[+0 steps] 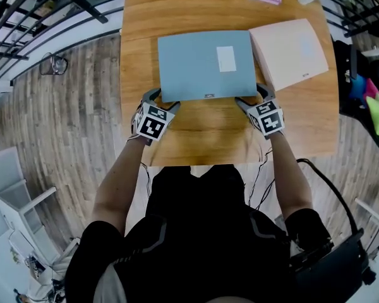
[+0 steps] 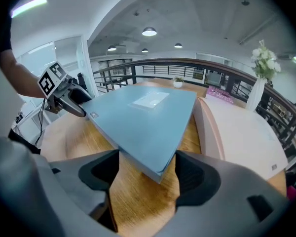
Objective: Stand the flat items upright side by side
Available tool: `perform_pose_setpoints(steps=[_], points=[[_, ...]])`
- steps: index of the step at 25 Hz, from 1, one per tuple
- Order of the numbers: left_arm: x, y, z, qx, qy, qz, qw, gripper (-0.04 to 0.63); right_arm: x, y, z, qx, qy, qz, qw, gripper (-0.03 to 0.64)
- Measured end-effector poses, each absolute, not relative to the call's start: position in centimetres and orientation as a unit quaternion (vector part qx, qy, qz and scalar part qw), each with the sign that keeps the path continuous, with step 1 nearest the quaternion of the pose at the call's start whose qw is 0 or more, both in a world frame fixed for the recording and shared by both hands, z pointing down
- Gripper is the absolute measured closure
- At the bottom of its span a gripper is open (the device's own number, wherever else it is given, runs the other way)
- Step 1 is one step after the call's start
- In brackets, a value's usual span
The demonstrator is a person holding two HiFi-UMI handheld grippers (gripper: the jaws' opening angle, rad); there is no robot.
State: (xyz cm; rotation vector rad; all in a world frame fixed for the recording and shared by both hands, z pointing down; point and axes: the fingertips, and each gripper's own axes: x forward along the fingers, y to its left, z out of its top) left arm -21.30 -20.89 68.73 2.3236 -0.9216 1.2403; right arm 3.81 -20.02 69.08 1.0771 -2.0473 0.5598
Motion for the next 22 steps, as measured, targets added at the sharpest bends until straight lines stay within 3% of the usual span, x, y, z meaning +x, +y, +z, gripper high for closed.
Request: perform_pose_setpoints(steps=[22], points=[[-22.7,-20.6,70.5,0.811,-0.322,0.429,0.235,0.295,-2.8,-22.1,51.5,0.39,-0.83,0.0,0.399,0.299]])
